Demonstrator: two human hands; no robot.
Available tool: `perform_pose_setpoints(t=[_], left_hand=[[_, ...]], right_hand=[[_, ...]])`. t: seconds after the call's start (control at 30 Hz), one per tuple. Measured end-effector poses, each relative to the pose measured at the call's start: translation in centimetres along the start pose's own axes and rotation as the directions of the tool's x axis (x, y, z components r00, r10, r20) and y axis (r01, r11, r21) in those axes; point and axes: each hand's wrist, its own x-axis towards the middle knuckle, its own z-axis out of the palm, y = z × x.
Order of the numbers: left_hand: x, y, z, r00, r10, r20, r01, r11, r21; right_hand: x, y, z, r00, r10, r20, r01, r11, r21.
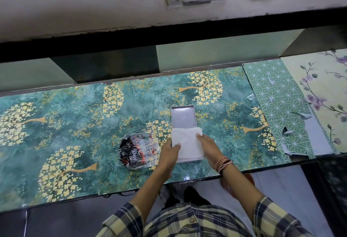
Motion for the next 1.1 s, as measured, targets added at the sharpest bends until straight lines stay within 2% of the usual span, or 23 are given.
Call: perform_pose_setpoints(t=[0.2,0.27,0.33,0.4,0.47,0.5,0.53,0.6,0.63,0.7,0.83,0.93,1.1], left_hand=[[0.2,-0.2,-0.2,1.0,0.01,0.026,-0.011,0.999,0.051],[-0.1,0.0,-0.4,0.999,0.021,0.037,-0.023,0.998,0.065],[-0.6,0.4,-0.5,0.998,0.057,0.017,-0.058,0.993,0.101],[-0.8,0.7,-0.9,0.973,0.215,-0.079,-0.185,0.942,0.279],[-0.2,0.7,-1.4,0.888,0.449,-0.102,-0.341,0.79,0.51],[0.2,0.7,-1.6,0.863,0.504,-0.045,-0.384,0.71,0.59],[0.6,0.6,-1.6,0.855,0.517,0.038,-0.416,0.64,0.646],[1.3,0.5,-1.5,0.866,0.452,0.214,-0.45,0.515,0.73],[1.7,0.3,-1.5,0.866,0.417,0.275,-0.463,0.462,0.757],[2.4,0.0,-1.4,0.852,0.406,0.33,-0.486,0.379,0.788],[3.3,-0.6,-1.2,0.845,0.404,0.351,-0.485,0.301,0.821],[3.4,-1.2,-0.9,0.827,0.426,0.367,-0.489,0.222,0.844],[4.0,-2.1,-0.4,0.833,0.423,0.357,-0.448,0.137,0.883]], right_hand=[[0.0,0.0,-0.2,1.0,0.016,0.008,-0.017,0.999,0.029],[-0.2,0.0,-0.4,1.0,0.019,0.007,-0.019,0.999,-0.034],[-0.4,0.1,-0.6,0.999,-0.04,-0.027,0.034,0.981,-0.19],[-1.1,-0.2,-1.2,0.965,-0.253,-0.065,0.194,0.862,-0.468],[-1.6,-0.6,-1.9,0.837,-0.547,0.006,0.401,0.607,-0.686],[-1.6,-0.8,-2.1,0.794,-0.602,0.085,0.451,0.488,-0.747],[-1.8,-1.3,-2.1,0.795,-0.585,0.16,0.456,0.403,-0.794],[-1.9,-1.6,-1.8,0.855,-0.446,0.265,0.409,0.265,-0.873],[-1.8,-1.6,-1.6,0.876,-0.383,0.292,0.386,0.195,-0.902],[-1.6,-1.4,-1.2,0.877,-0.368,0.308,0.364,0.092,-0.927],[-1.1,-0.7,-0.7,0.863,-0.41,0.296,0.339,0.035,-0.94],[-0.6,0.0,-0.5,0.86,-0.422,0.286,0.33,0.032,-0.943],[-0.1,0.7,-0.2,0.871,-0.392,0.296,0.317,-0.012,-0.948]])
